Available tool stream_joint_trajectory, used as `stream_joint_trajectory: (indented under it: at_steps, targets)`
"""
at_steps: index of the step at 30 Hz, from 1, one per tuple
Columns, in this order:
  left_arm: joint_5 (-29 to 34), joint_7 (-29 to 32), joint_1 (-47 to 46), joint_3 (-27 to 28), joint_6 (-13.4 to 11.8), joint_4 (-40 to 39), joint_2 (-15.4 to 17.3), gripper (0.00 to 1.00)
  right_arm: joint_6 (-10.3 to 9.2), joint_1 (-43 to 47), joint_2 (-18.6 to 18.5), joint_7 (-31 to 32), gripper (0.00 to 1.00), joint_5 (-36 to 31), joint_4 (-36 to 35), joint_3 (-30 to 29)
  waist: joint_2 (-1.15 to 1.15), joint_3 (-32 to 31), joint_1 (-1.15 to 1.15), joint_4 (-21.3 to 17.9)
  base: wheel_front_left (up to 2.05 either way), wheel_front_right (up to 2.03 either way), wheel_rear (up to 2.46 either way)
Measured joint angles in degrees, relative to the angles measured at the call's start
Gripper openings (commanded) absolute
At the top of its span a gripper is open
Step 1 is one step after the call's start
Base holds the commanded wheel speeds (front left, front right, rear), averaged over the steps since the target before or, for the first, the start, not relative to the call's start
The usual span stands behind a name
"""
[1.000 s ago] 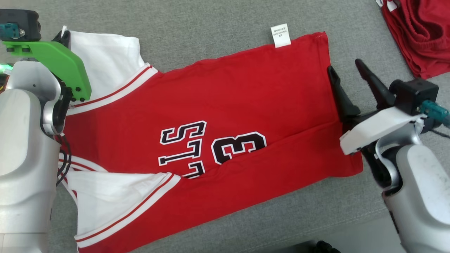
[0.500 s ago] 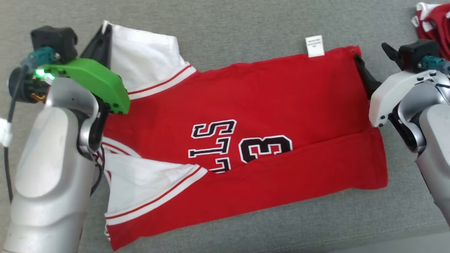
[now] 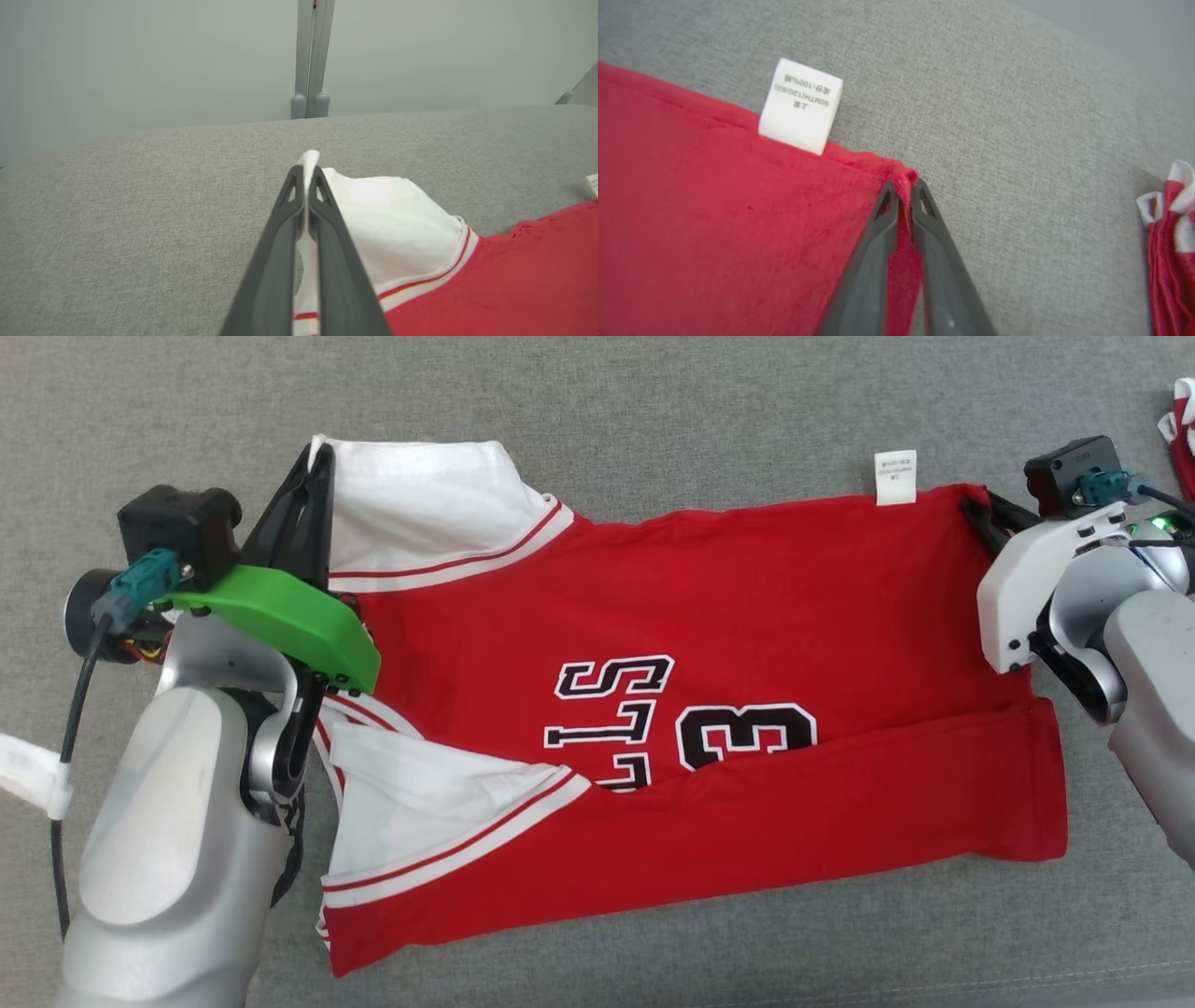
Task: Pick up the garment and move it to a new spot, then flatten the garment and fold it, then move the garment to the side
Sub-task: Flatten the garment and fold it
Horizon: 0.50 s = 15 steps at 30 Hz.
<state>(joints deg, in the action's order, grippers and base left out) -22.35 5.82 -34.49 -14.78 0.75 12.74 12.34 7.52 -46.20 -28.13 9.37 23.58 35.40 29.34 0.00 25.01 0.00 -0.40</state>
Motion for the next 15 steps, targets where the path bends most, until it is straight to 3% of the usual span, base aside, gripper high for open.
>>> stream_joint_trajectory:
  at_steps: [1,9,15]
  targets:
    - [-0.1,-0.8,0.5,0.2,-0.1,-0.6,0.0,0.0,0.0,-0.4,-0.1,-0.7,0.0,0.2,0.3,0.7,0.0,-0.1,0.0,0.0,0.0,0.0,0.0]
    - [-0.2,-9.1,7.6,1.9,-1.3,-6.1,0.1,0.0,0.0,-1.1,-0.9,-10.4,0.0,3.0,1.8,2.0,0.0,-1.8,0.0,0.1,0.0,0.0,0.0]
    - [-0.7,-12.1,17.0,1.6,-2.4,-11.0,-0.5,0.0,0.0,6.4,-2.1,-17.2,0.0,5.4,-1.5,1.3,0.0,-4.6,0.0,0.6,0.0,0.0,0.0]
